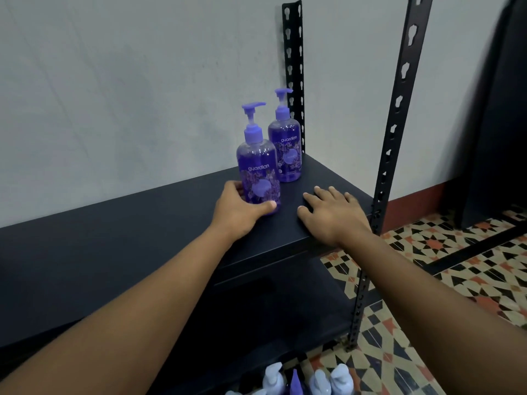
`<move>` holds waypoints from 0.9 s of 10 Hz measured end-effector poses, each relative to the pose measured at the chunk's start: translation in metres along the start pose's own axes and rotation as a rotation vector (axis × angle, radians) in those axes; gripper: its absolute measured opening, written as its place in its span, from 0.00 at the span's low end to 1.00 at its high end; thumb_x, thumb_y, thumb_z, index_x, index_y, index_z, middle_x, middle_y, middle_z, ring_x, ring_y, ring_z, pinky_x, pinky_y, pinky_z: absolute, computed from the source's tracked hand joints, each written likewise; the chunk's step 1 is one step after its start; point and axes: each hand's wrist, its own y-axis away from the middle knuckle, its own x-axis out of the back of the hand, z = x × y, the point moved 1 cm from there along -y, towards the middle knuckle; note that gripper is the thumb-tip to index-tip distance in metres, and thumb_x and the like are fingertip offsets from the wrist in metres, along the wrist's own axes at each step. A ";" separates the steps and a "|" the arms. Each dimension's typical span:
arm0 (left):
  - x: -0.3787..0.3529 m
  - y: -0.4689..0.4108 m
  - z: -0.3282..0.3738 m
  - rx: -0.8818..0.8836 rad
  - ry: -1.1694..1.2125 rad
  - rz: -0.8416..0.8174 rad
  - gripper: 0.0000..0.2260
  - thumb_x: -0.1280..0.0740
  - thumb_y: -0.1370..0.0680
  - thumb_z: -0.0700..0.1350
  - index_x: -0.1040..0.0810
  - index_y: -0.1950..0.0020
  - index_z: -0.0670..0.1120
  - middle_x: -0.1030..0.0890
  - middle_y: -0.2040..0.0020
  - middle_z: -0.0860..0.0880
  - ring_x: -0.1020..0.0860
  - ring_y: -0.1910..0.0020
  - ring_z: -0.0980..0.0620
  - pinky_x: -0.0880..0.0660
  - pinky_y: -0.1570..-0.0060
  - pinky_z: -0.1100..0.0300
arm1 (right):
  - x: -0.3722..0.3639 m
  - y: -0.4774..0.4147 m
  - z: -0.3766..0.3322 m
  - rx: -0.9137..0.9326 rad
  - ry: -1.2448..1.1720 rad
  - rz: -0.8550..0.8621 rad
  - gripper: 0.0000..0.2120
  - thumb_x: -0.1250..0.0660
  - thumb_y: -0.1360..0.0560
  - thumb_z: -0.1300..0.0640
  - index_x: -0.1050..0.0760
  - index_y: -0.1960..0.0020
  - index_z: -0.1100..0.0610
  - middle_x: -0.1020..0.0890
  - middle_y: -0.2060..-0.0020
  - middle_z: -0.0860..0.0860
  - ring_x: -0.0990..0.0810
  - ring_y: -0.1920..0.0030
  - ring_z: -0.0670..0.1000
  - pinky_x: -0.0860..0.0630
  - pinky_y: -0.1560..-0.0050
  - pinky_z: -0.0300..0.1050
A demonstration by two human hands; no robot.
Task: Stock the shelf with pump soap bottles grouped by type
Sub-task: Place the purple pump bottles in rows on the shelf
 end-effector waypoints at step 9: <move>-0.021 -0.081 -0.005 0.063 -0.137 0.189 0.32 0.20 0.30 0.56 0.27 0.32 0.44 0.20 0.35 0.47 0.21 0.37 0.47 0.26 0.39 0.55 | -0.006 -0.001 -0.003 -0.003 -0.017 0.069 0.28 0.54 0.18 0.40 0.40 0.20 0.46 0.43 0.18 0.50 0.49 0.19 0.54 0.54 0.21 0.57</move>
